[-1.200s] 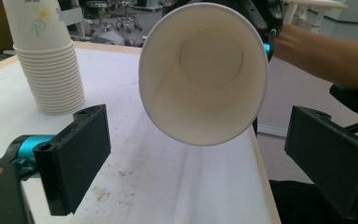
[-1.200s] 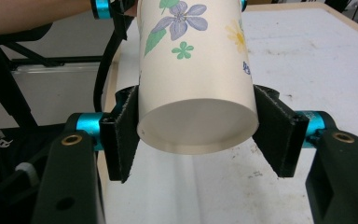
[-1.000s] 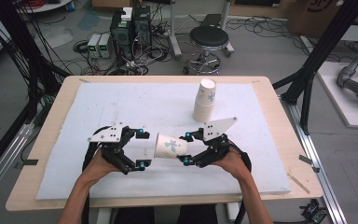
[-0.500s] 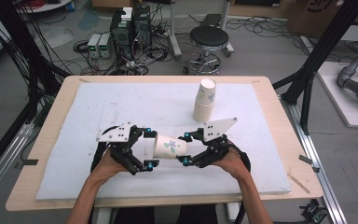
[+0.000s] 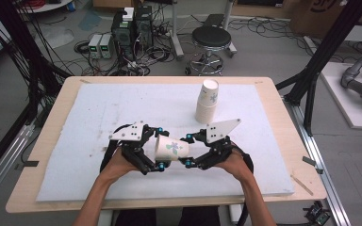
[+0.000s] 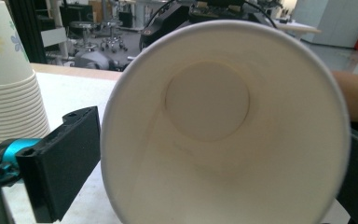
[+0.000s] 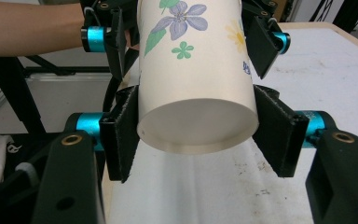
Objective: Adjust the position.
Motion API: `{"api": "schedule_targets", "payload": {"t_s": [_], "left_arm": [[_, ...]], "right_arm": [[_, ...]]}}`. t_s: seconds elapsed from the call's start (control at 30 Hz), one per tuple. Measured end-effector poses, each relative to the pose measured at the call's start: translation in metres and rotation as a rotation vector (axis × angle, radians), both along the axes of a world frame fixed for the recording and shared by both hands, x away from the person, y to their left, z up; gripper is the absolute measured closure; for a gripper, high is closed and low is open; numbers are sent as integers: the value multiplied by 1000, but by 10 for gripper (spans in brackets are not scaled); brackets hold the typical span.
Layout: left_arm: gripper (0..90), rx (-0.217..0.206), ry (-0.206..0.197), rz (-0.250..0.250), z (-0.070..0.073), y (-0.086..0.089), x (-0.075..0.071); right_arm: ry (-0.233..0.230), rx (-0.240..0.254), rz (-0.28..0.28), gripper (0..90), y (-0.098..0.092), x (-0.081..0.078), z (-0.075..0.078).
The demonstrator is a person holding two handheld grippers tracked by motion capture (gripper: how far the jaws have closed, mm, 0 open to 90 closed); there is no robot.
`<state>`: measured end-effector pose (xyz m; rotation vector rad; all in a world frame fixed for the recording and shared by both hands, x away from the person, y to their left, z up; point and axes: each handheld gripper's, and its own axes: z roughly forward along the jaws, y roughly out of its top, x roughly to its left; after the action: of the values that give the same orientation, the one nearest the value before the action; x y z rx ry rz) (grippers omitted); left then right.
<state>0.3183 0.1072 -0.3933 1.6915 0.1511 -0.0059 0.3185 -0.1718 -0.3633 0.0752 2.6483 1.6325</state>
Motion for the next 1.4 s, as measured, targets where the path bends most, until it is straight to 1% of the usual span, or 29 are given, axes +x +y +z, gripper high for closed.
{"api": "schedule_targets", "payload": {"t_s": [0.07,0.17,0.23,0.3,0.33,0.4,0.47,0.53,0.63,0.8,0.97,1.0,1.03,1.07,1.1,1.13,1.17,1.2,1.23,1.33,1.4], "left_arm": [[26,-5,4,2,0,1,0],[52,4,5,-1,0,1,1],[93,7,-3,-7,0,1,0],[94,8,0,-8,0,0,0],[115,9,1,-6,0,1,0],[125,7,-1,-10,0,1,0],[183,-1,-14,-10,1,2,-1],[233,-10,-18,-21,1,2,-1],[289,-13,-24,-34,2,3,-2],[305,-16,-25,-33,2,3,-2],[312,-2,-31,-30,2,4,-2],[311,1,-30,-25,2,4,-3],[310,3,-33,-20,3,4,-3],[310,4,-35,-19,3,4,-4],[310,5,-33,-21,3,4,-4],[310,9,-33,-23,3,4,-4],[310,14,-34,-19,3,4,-4],[309,17,-34,-15,3,4,-4],[309,22,-35,-13,3,5,-3],[310,31,-37,3,3,6,-4],[310,39,-39,16,4,7,-4]], "right_arm": [[-1,4,-1,374,0,0,0],[-2,3,2,374,0,0,0],[0,4,3,374,0,0,0],[-4,2,5,374,0,0,0],[-6,1,7,374,1,0,0],[-5,1,3,374,1,0,0],[-4,4,6,374,0,0,0],[-5,6,8,374,1,0,0],[-4,5,6,375,0,0,0],[-10,4,8,375,0,0,0],[-13,-1,9,370,1,0,0],[-14,-4,4,362,1,0,0],[-4,-7,-5,321,1,0,-1],[0,-9,-22,229,2,0,-1],[-1,-9,-39,205,2,0,-1],[-3,-10,-44,193,2,0,-1],[-3,-6,-54,155,2,-1,-1],[1,-4,-73,136,3,-1,0],[2,-13,-88,136,3,-1,0],[-9,-9,-89,136,3,-2,1],[-4,-13,-92,136,4,-2,1]]}}
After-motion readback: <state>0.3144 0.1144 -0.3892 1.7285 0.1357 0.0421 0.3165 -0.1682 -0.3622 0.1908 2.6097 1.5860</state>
